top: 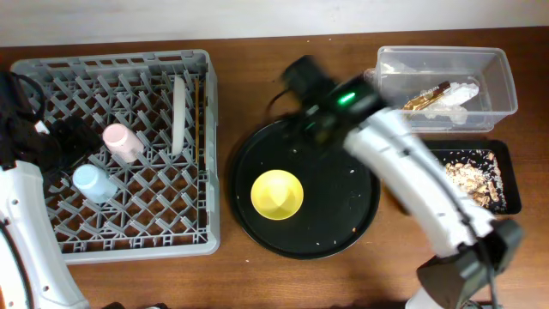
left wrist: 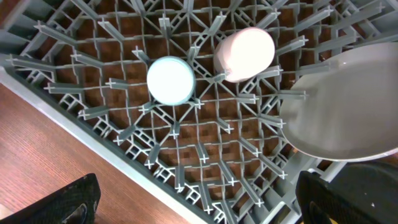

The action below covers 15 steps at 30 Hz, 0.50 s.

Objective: Sort waste into correct bins and load items into the dishwasher rack
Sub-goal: 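Return the empty yellow bowl to the round black tray and release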

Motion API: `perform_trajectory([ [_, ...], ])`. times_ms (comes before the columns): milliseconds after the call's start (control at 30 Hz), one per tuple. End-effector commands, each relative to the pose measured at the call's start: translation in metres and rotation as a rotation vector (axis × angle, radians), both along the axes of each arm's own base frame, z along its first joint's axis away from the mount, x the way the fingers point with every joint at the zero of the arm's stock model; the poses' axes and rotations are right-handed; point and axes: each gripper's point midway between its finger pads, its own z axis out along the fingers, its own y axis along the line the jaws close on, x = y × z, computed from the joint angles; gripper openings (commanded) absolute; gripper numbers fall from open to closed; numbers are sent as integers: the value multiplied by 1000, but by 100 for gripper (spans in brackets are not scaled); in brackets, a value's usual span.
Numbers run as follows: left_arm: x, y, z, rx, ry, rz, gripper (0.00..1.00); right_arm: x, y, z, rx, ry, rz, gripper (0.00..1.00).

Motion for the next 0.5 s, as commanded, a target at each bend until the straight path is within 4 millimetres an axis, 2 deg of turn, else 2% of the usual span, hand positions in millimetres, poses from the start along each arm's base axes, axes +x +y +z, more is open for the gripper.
perform_trajectory([
  [0, -1, 1, 0, 4, 3, 13, 99, 17, -72, 36, -79, -59, 13, 99],
  [133, -1, 1, 0, 4, 3, 13, 99, 27, -148, 35, -121, -36, -92, 99],
  [200, -1, 1, 0, 4, 3, 13, 99, 27, -173, 35, -120, -32, -159, 99],
  [400, 4, 2, 2, 9, -21, 12, 99, 22, -226, 34, -73, -23, -340, 99],
  [467, 4, 2, 2, 9, -20, 12, 99, 21, -234, 34, -73, -23, -361, 99],
])
